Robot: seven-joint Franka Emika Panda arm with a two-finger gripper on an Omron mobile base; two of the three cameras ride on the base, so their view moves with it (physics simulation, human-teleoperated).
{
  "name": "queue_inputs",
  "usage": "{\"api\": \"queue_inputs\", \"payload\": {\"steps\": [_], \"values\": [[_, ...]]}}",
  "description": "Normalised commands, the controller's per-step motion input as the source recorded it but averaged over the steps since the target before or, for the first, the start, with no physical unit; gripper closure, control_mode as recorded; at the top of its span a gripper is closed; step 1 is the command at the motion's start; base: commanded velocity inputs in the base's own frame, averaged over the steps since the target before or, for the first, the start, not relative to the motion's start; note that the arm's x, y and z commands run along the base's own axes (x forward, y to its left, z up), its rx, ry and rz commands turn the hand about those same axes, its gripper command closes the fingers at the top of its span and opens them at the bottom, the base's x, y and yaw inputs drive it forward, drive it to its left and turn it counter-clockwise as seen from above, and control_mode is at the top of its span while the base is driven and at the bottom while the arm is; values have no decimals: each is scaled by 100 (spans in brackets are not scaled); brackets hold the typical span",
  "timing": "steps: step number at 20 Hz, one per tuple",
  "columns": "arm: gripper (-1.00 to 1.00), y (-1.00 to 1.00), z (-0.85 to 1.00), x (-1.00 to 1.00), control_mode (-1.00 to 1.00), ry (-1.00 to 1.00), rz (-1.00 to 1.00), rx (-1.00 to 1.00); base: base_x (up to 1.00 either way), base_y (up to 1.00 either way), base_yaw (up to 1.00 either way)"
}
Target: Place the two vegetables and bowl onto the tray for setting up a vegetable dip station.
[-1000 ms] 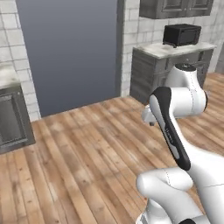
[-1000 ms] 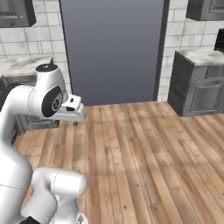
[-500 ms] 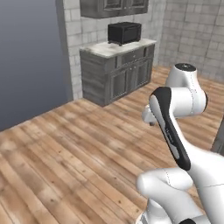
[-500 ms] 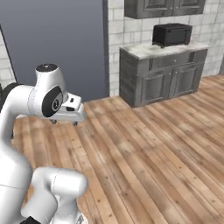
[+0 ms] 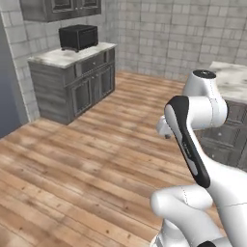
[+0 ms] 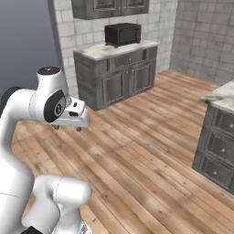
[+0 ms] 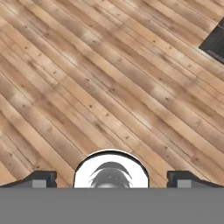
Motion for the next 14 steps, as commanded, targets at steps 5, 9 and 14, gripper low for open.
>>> {"api": "queue_inputs", "payload": {"steps": [5, 9, 14], "values": [[-100, 0, 0, 0, 100, 0, 0, 0, 0, -42, -46], [-100, 0, 0, 0, 100, 0, 0, 0, 0, -36, -48], [-100, 0, 0, 0, 100, 0, 0, 0, 0, -36, -49]]}}
